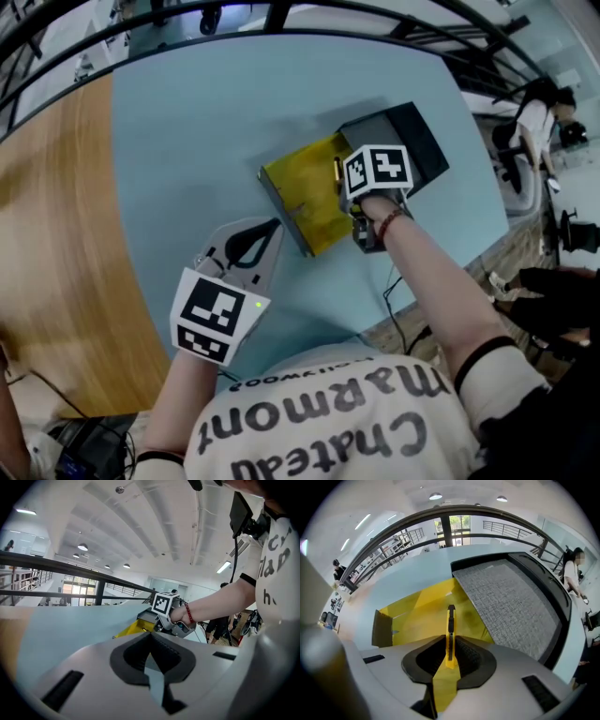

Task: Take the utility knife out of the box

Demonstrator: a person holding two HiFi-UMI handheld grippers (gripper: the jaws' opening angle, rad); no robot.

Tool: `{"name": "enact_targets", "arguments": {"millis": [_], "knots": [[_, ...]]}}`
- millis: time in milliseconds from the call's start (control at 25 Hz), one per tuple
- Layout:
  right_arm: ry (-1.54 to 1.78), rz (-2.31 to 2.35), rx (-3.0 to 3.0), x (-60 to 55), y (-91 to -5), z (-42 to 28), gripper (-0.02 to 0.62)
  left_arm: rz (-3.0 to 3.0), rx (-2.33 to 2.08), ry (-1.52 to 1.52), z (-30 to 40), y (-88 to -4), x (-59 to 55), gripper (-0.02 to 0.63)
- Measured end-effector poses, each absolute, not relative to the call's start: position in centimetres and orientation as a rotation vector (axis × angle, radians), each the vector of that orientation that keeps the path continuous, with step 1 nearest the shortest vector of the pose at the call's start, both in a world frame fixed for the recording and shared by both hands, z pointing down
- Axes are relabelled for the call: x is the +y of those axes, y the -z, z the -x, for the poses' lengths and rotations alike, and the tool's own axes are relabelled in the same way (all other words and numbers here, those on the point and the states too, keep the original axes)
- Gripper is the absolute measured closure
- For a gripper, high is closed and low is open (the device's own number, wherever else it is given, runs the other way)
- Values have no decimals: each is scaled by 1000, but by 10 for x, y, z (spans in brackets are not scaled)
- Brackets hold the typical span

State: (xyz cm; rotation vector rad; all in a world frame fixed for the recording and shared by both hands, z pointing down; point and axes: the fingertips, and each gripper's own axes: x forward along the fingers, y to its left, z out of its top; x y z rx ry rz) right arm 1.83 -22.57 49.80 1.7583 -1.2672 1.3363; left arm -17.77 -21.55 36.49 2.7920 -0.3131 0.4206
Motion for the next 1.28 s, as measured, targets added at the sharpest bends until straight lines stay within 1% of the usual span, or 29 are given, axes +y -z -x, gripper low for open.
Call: {"name": "enact_targets", "arguments": {"millis": [280, 520, 760, 880, 1000, 1280], "knots": [[-1243, -1828, -1505, -240, -470, -2, 515, -2796, -307, -408, 174, -360, -211, 604], [-942, -1904, -1767, -236, -429, 9, 515, -2734, -389, -273, 169, -327, -207, 604], [-691, -1972, -1980, -217, -392, 11, 515, -2697, -600, -108, 165, -293, -198, 604], [-702, -1996, -2078, -201, -368, 13, 515, -2665, -684, -120, 167, -285, -187, 604], [-746, -1964, -2175, -171, -344, 7, 515, -2611, -711, -146, 153, -283, -158, 604], [-847, -1818, -2351, -109, -331, 3, 515, -2578, -724, -157, 129, -283, -98, 604]]}}
